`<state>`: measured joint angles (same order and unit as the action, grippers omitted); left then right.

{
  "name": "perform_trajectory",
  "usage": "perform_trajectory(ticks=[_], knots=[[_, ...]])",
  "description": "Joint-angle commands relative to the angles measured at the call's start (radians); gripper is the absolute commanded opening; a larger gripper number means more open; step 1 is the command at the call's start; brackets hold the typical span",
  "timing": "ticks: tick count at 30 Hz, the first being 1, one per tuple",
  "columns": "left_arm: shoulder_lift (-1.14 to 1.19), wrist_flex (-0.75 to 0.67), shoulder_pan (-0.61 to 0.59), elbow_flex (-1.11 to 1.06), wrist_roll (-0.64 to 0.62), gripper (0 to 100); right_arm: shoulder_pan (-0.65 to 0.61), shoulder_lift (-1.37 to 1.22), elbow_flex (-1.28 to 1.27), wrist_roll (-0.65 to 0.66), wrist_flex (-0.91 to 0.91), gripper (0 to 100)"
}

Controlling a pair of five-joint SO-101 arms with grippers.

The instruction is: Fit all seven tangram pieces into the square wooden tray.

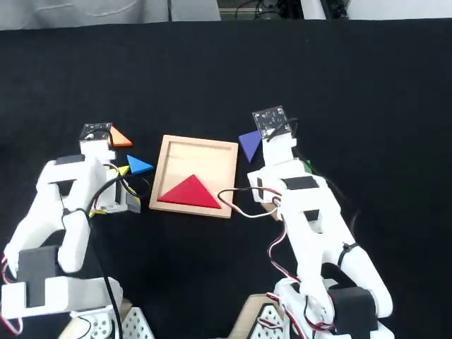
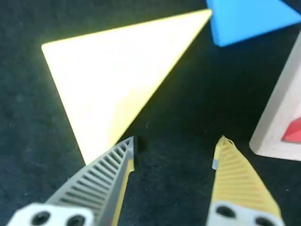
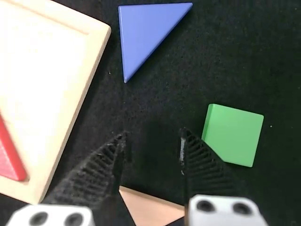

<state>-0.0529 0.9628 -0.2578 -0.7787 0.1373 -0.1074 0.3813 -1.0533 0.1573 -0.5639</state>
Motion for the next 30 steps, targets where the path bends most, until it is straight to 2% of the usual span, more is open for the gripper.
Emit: perform_trajectory(ticks=[1,5,10,16,19,22,24,26,30], knots=[[0.052,0.008,-0.087,0.104,0.055,27,0.011,0.036,0.008,0.008,0.017,16.6],[0.109,0.008,-0.206,0.2,0.13,27,0.011,0.036,0.008,0.008,0.015,16.6],[0.199,0.0,-0.259,0.367,0.06,28,0.011,0.036,0.008,0.008,0.015,16.6],[0.341,0.043,-0.225,0.584,-0.163,28,0.011,0.036,0.008,0.009,0.015,16.6],[0.33,0.212,-0.186,0.707,-0.252,30,0.011,0.036,0.008,0.009,0.015,16.6],[0.296,0.405,-0.116,0.834,-0.374,39,0.009,0.036,0.008,0.009,0.015,16.6],[0.279,0.463,-0.074,0.911,-0.44,41,0.009,0.036,0.008,0.009,0.015,16.6],[0.276,0.436,-0.056,0.969,-0.529,41,0.009,0.036,0.008,0.009,0.015,16.6],[0.356,0.23,-0.074,0.986,-0.753,38,0.011,0.036,0.008,0.009,0.015,16.6]])
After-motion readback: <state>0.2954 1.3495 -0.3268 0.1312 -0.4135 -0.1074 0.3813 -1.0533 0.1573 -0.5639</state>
